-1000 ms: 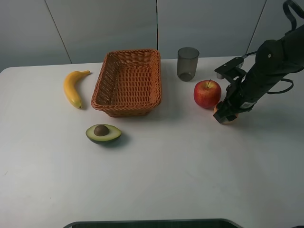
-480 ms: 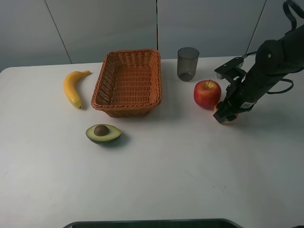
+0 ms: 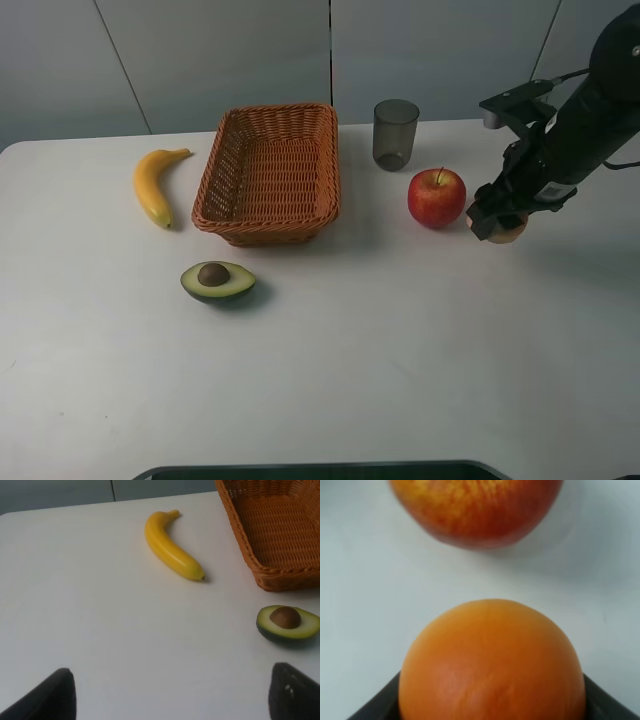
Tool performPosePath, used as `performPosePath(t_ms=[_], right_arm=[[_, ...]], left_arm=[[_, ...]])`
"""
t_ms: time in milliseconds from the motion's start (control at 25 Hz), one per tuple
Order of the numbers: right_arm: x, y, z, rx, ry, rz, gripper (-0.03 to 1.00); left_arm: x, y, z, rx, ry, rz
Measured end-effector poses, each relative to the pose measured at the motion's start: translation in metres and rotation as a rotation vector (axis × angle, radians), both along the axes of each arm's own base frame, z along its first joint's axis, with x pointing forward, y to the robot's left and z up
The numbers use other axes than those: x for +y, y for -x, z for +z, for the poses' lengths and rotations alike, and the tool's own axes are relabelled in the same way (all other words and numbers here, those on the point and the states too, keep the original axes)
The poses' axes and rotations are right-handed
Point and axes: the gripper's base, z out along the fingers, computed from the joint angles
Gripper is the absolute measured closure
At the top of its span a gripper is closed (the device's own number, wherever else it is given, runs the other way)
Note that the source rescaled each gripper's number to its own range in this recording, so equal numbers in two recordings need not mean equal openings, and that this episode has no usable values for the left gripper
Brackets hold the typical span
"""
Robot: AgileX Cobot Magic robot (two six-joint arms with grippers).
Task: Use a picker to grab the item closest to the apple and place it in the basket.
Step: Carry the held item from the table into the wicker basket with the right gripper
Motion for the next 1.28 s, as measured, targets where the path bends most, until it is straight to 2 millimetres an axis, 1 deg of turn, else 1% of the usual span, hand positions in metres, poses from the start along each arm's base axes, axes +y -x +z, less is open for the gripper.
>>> performPosePath(t_ms=[120,280,320,400,440,520,720,800,880,960,1120,1280], right_arm=[[0.016,0.009,0.022,0.005,-0.016,0.011,0.97],[0.054,0.005,0.043,-0.035,-0.053,0.058,0.97],[0.067,0.001,0.048,-0.055,-0.067,0.079,0.97],[0.088,-0.006,0.052,-0.070,-0.085,0.101,0.97],[0.102,-0.012,0.057,-0.088,-0.100,0.116,0.97],[0.124,-0.021,0.055,-0.094,-0.113,0.138,0.97],[0.179,-0.046,0.062,-0.160,-0.164,0.208,0.97],[0.195,-0.055,0.057,-0.169,-0.173,0.223,0.97],[0.210,-0.065,0.058,-0.197,-0.192,0.236,0.97],[0.221,-0.074,0.051,-0.208,-0.201,0.240,0.97],[0.234,-0.085,0.030,-0.215,-0.207,0.240,0.97],[0.240,-0.092,0.002,-0.197,-0.196,0.234,0.97]], left_arm=[[0.000,0.000,0.000,0.000,0.000,0.000],[0.000,0.000,0.000,0.000,0.000,0.000],[0.000,0.000,0.000,0.000,0.000,0.000],[0.000,0.000,0.000,0.000,0.000,0.000],[0.000,0.000,0.000,0.000,0.000,0.000],[0.000,0.000,0.000,0.000,0.000,0.000],[0.000,0.000,0.000,0.000,0.000,0.000],[0.000,0.000,0.000,0.000,0.000,0.000],[0.000,0.000,0.000,0.000,0.000,0.000],[0.000,0.000,0.000,0.000,0.000,0.000],[0.000,0.000,0.000,0.000,0.000,0.000],[0.000,0.000,0.000,0.000,0.000,0.000]])
